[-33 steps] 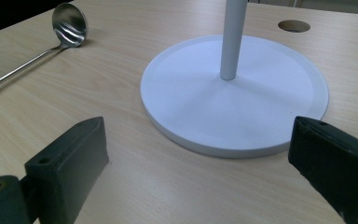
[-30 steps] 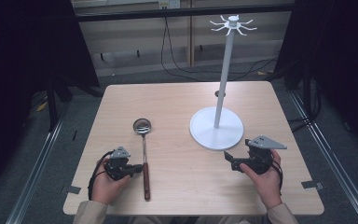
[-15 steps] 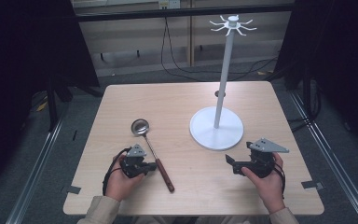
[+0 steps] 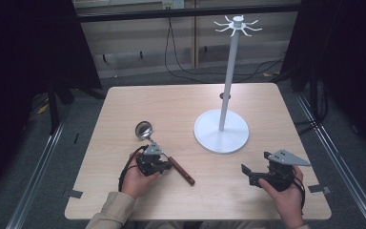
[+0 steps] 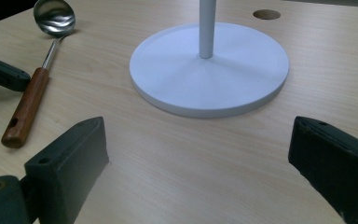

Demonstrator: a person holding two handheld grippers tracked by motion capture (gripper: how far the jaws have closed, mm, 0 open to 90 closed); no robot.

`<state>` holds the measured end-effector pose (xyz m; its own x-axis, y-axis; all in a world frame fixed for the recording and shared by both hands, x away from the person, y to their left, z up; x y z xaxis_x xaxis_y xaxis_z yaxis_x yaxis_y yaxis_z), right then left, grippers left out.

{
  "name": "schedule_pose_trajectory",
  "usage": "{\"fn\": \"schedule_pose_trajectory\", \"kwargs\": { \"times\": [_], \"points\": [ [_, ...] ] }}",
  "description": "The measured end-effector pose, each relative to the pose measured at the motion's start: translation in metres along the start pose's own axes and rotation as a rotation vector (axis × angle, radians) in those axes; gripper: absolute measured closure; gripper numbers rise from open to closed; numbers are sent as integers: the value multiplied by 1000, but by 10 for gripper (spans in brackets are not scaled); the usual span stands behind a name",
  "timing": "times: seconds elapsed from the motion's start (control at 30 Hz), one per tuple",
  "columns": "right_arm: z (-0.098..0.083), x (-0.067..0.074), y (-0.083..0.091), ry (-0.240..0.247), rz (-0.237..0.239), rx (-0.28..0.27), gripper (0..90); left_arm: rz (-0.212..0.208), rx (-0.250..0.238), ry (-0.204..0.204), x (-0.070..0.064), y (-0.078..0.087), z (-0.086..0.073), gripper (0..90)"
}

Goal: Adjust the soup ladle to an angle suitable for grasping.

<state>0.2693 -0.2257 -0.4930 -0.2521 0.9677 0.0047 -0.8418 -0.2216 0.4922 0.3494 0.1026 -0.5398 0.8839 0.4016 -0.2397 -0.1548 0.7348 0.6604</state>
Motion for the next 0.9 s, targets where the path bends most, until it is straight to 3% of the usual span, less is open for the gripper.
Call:
{"fn": "schedule_pose_trajectory", "kwargs": {
  "times": [0.53, 0.67, 0.77, 0.83, 0.87, 0.9],
  "points": [
    [-11, -11, 21, -9, -43, 9, 42, -24, -5, -37, 1, -19, 15, 900],
    [-11, -10, 20, -6, -44, 10, 42, -11, -6, -60, 5, -8, 18, 895],
    [-11, -11, 19, -7, -42, 8, 42, -9, -20, -84, 7, -1, 21, 834],
    [-11, -12, 20, -9, -39, 7, 42, 45, 13, -125, 19, 11, 23, 804],
    [-11, -12, 20, -12, -39, 6, 42, 53, 10, -128, 24, 13, 24, 793],
    [-10, -12, 20, -15, -39, 4, 42, 59, -13, -102, 30, 16, 26, 794]
  ]
}}
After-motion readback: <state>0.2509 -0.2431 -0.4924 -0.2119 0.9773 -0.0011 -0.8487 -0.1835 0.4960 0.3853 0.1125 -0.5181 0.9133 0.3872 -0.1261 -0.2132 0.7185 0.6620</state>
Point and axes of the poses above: each handheld gripper's, and its own axes: y roughly backward along the jaws, z roughly out of its top, x roughly to its left, the point moved 6 cm from there along -y, roughly forward along the jaws, and after that the axes turned 9 degrees about -z, right-handed, at the moved point
